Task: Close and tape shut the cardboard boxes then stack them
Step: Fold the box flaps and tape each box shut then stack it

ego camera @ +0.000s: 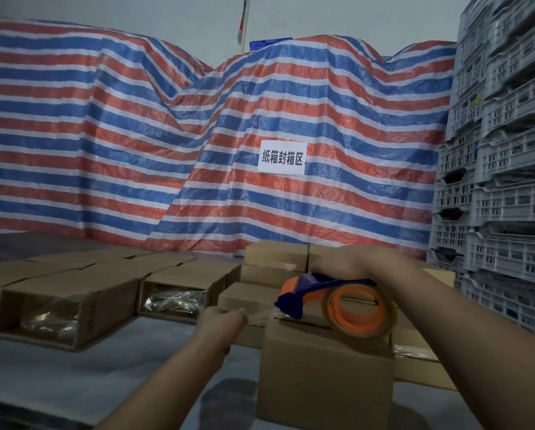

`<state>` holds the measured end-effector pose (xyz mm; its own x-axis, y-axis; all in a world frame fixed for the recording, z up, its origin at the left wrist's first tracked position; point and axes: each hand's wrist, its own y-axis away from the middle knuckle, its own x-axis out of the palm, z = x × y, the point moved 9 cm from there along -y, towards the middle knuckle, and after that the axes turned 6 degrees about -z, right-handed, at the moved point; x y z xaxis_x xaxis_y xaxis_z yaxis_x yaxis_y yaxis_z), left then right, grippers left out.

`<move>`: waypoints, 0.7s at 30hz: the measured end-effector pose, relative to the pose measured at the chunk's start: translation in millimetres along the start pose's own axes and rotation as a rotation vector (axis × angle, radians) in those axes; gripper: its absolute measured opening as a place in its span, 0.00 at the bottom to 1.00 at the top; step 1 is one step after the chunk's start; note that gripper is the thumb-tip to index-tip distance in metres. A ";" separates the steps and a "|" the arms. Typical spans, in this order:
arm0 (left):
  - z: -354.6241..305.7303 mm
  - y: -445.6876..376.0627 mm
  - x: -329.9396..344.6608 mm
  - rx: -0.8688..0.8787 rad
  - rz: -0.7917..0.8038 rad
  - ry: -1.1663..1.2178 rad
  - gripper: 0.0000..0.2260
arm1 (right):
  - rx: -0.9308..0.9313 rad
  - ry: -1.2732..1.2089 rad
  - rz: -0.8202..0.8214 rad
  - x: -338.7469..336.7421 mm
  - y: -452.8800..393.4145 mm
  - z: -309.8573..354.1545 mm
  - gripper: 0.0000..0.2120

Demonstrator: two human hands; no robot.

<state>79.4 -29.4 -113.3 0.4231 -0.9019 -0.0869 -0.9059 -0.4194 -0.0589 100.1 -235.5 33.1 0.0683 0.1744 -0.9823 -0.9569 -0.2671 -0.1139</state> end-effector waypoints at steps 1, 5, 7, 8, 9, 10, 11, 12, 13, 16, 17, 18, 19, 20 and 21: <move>2.7 0.4 0.2 -0.009 0.002 0.005 0.07 | 0.002 0.013 0.008 0.2 -0.2 0.4 0.12; 10.3 4.6 8.1 -0.026 0.021 0.028 0.07 | -0.046 0.099 0.029 0.9 0.4 4.0 0.12; 16.9 6.6 15.0 -0.036 0.033 0.047 0.08 | -0.073 0.133 0.037 1.7 1.3 5.9 0.12; 20.3 7.4 18.7 -0.042 0.037 0.061 0.08 | -0.084 0.147 0.038 2.1 1.7 6.6 0.13; 23.1 7.8 22.0 -0.049 0.040 0.079 0.09 | -0.088 0.151 0.036 2.1 1.9 6.8 0.13; 25.3 8.4 25.0 -0.055 0.044 0.091 0.09 | -0.087 0.146 0.029 2.0 1.6 6.6 0.13; 26.8 8.4 27.9 -0.061 0.050 0.096 0.09 | -0.080 0.138 0.023 1.9 1.3 6.2 0.14; 28.2 9.0 30.9 -0.070 0.057 0.096 0.08 | -0.072 0.128 0.016 1.9 0.7 5.5 0.15; 29.5 10.1 33.6 -0.083 0.064 0.091 0.07 | -0.063 0.118 0.010 1.7 0.3 4.7 0.16; 33.2 11.2 37.3 -0.106 0.052 0.059 0.08 | -0.049 0.118 0.000 1.8 0.5 4.4 0.17; 34.2 9.9 37.7 -0.105 0.041 0.056 0.09 | -0.048 0.115 -0.005 1.1 0.8 4.8 0.17; 35.3 9.2 38.0 -0.108 0.031 0.059 0.10 | -0.046 0.106 -0.012 0.4 1.1 5.2 0.17; 36.0 9.0 38.2 -0.112 0.023 0.063 0.11 | -0.044 0.101 -0.017 -0.5 1.9 5.7 0.17; 36.7 9.0 38.2 -0.115 0.014 0.065 0.11 | -0.046 0.108 -0.020 -1.0 2.7 6.2 0.16; 37.3 9.4 38.0 -0.116 0.005 0.061 0.11 | -0.049 0.124 -0.019 -1.3 3.4 6.9 0.16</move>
<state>87.6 -63.8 -154.2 0.4199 -0.9072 -0.0262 -0.9054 -0.4207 0.0571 94.8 -230.0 35.0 0.1238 0.0621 -0.9904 -0.9403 -0.3115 -0.1371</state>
